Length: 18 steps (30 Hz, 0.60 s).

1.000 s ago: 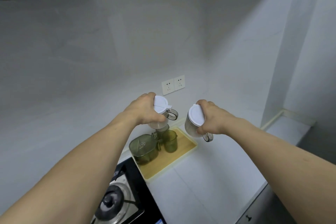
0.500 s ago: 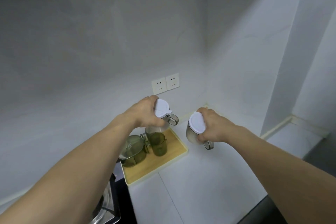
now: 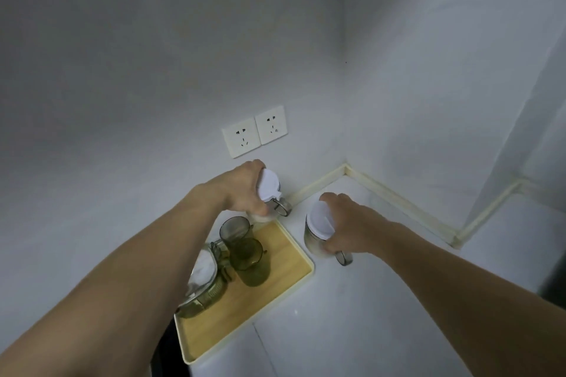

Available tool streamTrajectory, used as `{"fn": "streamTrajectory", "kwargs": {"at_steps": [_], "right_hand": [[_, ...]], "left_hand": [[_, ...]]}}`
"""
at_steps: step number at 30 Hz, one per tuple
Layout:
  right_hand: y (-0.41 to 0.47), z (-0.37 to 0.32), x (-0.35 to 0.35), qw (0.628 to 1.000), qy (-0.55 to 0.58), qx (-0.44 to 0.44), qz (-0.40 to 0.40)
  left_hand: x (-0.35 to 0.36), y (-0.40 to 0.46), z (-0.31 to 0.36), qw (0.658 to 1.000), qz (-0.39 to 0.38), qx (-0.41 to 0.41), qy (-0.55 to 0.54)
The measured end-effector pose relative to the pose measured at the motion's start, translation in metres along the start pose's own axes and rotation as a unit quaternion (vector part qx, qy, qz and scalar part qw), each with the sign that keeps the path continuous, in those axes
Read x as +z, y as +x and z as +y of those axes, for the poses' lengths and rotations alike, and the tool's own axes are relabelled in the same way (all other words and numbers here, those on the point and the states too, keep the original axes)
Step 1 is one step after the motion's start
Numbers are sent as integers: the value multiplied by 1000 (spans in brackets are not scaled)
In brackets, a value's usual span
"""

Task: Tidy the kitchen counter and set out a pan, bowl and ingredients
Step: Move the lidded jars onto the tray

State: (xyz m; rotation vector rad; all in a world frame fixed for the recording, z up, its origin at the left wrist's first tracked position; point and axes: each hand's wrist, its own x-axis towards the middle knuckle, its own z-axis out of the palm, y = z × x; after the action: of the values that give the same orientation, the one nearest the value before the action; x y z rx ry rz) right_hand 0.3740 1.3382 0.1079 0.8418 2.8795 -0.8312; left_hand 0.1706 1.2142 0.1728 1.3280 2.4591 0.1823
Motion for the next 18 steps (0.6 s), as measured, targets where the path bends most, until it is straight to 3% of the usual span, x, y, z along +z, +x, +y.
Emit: {"fn": "streamTrajectory", "kwargs": {"at_steps": [18], "right_hand": [[75, 41, 63, 999, 33, -25, -20]], "left_hand": [[95, 126, -60, 985, -159, 25, 69]]}}
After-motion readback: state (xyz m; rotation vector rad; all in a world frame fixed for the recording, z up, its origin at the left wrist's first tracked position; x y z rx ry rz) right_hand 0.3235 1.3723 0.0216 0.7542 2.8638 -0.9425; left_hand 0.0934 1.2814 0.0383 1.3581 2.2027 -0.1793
